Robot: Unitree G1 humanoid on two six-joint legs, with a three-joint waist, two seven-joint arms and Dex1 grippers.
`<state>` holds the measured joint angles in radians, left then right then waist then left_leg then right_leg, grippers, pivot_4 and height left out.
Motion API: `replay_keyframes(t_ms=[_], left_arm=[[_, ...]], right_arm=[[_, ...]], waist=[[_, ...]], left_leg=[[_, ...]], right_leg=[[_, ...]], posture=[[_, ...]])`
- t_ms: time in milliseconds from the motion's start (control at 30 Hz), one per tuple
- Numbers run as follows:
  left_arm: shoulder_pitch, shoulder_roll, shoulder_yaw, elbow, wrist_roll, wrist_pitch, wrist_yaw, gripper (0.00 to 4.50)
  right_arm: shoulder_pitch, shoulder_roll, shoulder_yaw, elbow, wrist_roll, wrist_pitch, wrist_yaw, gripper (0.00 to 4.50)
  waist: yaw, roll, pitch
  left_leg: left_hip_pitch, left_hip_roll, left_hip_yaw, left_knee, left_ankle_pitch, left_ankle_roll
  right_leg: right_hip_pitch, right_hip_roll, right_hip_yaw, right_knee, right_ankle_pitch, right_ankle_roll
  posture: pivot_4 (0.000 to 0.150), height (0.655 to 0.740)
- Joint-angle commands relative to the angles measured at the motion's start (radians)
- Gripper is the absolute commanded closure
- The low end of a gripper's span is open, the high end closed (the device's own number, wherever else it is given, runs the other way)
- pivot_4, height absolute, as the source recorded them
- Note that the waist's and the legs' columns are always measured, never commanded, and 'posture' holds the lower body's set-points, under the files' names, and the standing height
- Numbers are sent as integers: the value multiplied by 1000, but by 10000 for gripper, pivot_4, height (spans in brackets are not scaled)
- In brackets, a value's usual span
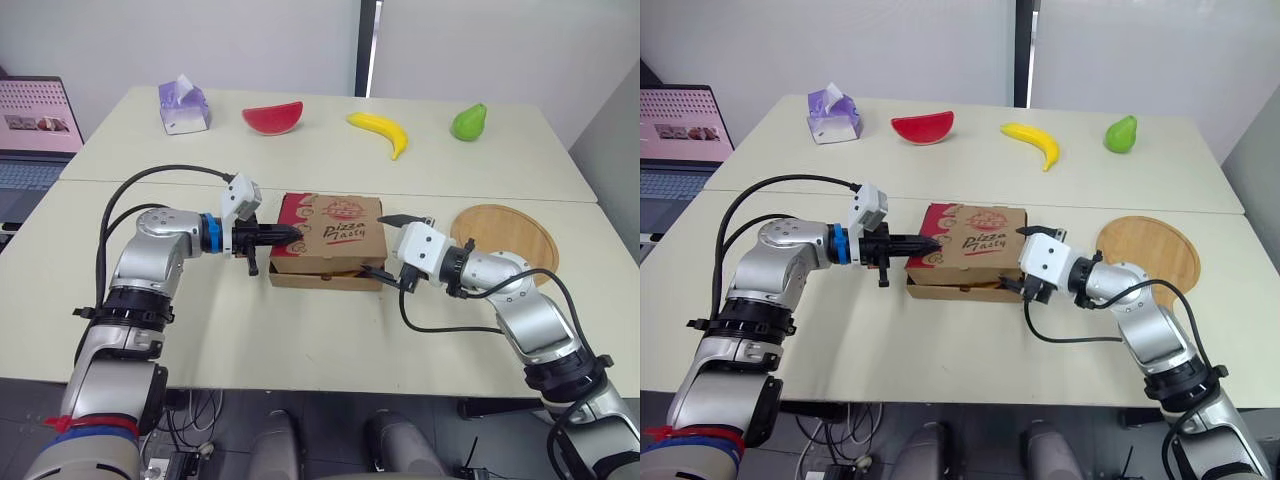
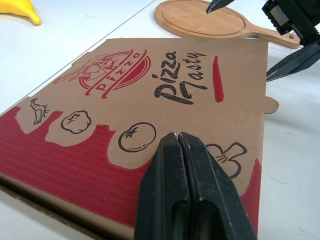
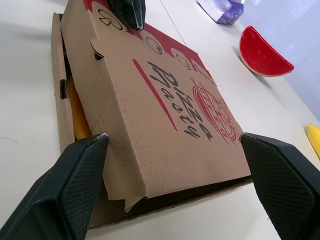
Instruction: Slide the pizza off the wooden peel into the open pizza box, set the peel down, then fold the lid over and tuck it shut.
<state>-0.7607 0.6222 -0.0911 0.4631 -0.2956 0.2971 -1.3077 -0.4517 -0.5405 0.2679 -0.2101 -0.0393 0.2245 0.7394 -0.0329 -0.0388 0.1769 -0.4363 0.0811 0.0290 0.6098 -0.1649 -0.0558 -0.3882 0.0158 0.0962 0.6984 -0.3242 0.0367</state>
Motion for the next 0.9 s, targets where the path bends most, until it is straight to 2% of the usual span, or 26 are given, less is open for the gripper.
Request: replay_keyframes(t_ms=[33,400,667,900], left_arm=[[-25,0,7,-8,11,-32,-11,45000],[-19,0,5,22,42,-88,-21,45000],[-50,-10,18,45,28,-82,-20,45000],[-40,-2,3,54,51,-108,-35,45000]], right_arm=[[0,11,-9,-23,-5,-14,-10,126],[16,51,13,-21,-48,-3,-23,126],[-30,111,23,-18,-62,11,-32,126],[-10,93,11,-26,-60,25,-19,126]], waist=[[0,0,0],[-1,0,0],[-2,0,0],[0,0,0]], left_leg=[[0,0,0,0,0,0],[0,0,0,0,0,0],[0,0,0,0,0,0],[0,0,0,0,0,0]], right_leg=[[0,0,0,0,0,0],[0,0,0,0,0,0],[0,0,0,1,0,0],[0,0,0,1,0,0]], posture=[[1500,7400],[1500,7400],[1500,7400],[1500,7400]])
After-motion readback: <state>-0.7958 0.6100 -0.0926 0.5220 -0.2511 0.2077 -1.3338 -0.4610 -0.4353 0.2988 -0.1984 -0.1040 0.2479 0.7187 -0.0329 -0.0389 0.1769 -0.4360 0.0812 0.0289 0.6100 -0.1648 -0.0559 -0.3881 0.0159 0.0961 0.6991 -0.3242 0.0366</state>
